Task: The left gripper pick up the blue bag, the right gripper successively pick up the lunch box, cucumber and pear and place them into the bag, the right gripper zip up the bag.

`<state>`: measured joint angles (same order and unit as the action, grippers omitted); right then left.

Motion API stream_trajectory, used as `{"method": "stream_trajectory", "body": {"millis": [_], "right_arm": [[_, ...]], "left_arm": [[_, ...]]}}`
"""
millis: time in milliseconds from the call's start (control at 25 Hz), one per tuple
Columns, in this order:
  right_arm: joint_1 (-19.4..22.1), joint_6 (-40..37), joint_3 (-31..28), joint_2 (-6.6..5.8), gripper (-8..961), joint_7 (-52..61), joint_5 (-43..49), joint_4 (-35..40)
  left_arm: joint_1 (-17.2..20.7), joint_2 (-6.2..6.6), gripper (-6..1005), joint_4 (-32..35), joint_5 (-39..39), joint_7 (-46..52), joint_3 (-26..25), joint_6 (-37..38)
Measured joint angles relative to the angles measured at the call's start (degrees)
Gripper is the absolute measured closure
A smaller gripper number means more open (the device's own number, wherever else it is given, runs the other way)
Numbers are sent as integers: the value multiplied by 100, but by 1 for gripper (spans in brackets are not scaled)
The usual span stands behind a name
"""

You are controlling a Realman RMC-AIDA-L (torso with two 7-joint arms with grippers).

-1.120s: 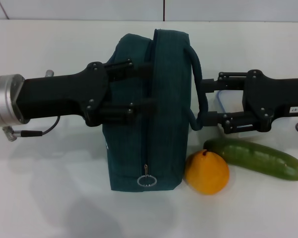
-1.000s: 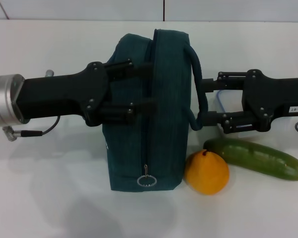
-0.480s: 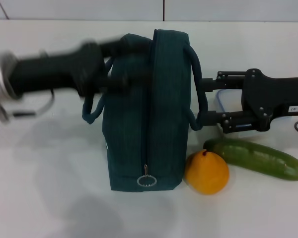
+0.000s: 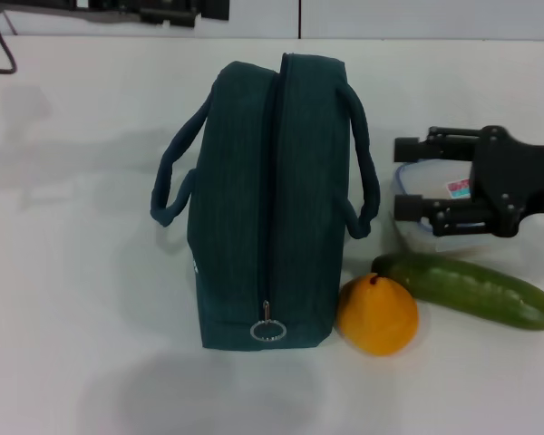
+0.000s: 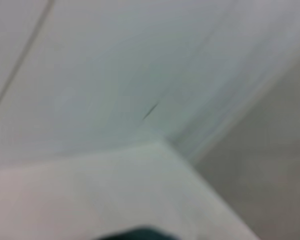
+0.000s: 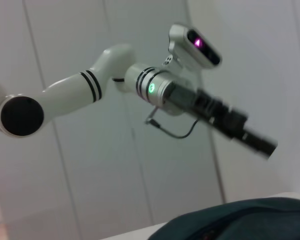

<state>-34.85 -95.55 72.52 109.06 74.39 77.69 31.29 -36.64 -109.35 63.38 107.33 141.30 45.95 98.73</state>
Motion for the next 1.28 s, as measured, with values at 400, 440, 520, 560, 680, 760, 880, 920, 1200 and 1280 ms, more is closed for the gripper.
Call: {"method": "stream_trajectory", "body": {"millis": [400, 440, 520, 560, 680, 760, 880, 920, 1200, 1280], "right_arm": [[199, 22, -297, -82, 241, -79, 0, -11], [215, 33, -321, -84, 242, -99, 0, -13], [254, 49, -375, -90, 244, -144, 0, -24], [260, 58, -390, -95, 245, -159, 0, -29], [268, 66, -401, -110, 248, -185, 0, -56], [290, 66, -402, -114, 250, -189, 4, -60], [335, 66, -404, -111, 253, -201, 37, -35], [343, 66, -404, -109, 254, -207, 44, -32], [419, 52, -406, -71, 261, -270, 55, -40], [439, 45, -406, -63, 263, -274, 54, -48]], "left_arm": [[-385, 92, 137, 31, 1521, 1705, 334, 261], [-388, 76, 137, 22, 1547, 1758, 359, 284], [-401, 53, 138, -21, 1557, 1890, 400, 365], [-406, 50, 138, -42, 1562, 1955, 430, 404], [-422, 45, 139, -71, 1623, 2172, 583, 464], [-437, 31, 140, -72, 1643, 2255, 691, 474], [-452, -8, 141, -72, 1749, 2337, 844, 471], [-462, -28, 141, -72, 1807, 2345, 858, 469], [-652, -135, 161, -67, 2172, 2329, 869, 438], [-674, -150, 197, -71, 2176, 2256, 861, 406]]}}
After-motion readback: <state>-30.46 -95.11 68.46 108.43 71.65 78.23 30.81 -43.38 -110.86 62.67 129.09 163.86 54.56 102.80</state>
